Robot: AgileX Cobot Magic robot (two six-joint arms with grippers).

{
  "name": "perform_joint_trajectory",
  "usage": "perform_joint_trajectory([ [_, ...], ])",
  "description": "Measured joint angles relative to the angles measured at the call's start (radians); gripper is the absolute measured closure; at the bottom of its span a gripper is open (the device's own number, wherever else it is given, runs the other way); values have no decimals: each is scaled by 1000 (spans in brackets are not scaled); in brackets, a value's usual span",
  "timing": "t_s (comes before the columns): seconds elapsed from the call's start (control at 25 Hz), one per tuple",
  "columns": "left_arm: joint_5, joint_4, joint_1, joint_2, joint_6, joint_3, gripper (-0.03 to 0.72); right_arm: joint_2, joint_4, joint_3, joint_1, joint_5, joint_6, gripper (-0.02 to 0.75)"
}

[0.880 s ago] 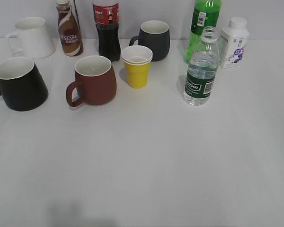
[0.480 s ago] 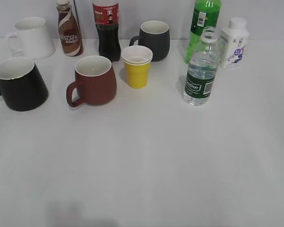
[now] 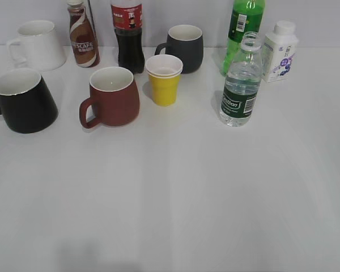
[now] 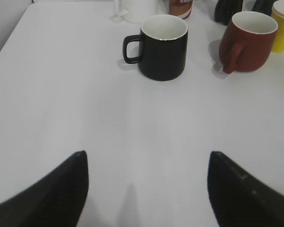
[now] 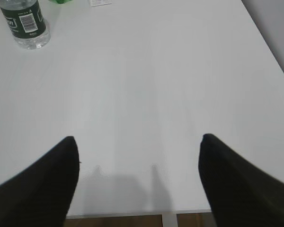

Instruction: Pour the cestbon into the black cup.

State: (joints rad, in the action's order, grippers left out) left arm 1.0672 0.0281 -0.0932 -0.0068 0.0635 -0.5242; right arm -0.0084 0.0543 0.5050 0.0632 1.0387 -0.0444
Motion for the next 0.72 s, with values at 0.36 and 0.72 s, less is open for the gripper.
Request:
perform_joint_trajectory([
  [0.36, 0, 0, 0, 0, 0, 0, 97, 0, 0, 0, 0, 0, 0, 146],
  [0.72, -250, -4, 0, 43, 0, -21, 153, 0, 0, 0, 0, 0, 0, 147],
])
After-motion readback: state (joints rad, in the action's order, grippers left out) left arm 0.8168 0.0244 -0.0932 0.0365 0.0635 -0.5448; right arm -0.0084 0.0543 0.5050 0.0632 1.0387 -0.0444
